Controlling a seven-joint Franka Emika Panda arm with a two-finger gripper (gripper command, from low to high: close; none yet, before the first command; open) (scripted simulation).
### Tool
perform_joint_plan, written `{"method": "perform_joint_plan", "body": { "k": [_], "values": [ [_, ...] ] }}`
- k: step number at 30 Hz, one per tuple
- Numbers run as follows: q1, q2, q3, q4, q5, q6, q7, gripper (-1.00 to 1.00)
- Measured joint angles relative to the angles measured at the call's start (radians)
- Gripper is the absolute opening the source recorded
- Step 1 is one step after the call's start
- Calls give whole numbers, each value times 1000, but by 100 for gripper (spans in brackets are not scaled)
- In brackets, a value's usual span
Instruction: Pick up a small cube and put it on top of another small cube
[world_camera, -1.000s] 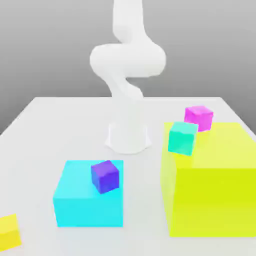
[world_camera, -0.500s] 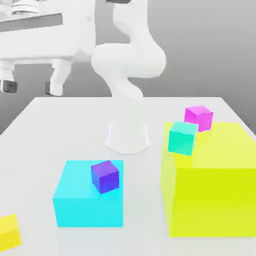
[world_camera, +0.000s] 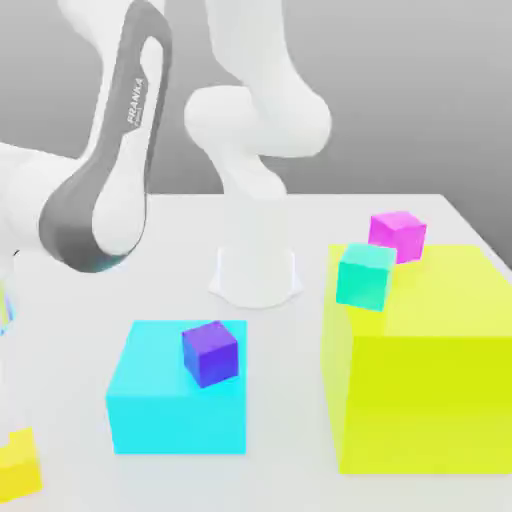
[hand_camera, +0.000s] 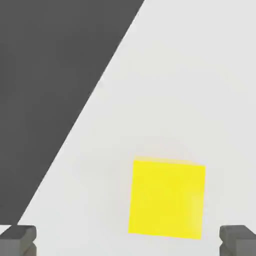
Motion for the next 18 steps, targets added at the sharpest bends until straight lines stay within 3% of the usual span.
{"method": "perform_joint_plan", "body": {
  "k": [3,4,11,18],
  "values": [
    [-27,109,29,21,33,80,-19,0],
    [-31,128,35,25,39,95,-23,-100],
    [-31,124,34,24,37,93,-22,-100],
    [40,-110,32,-29,-47,-83,-31,-100]
  ]
}}
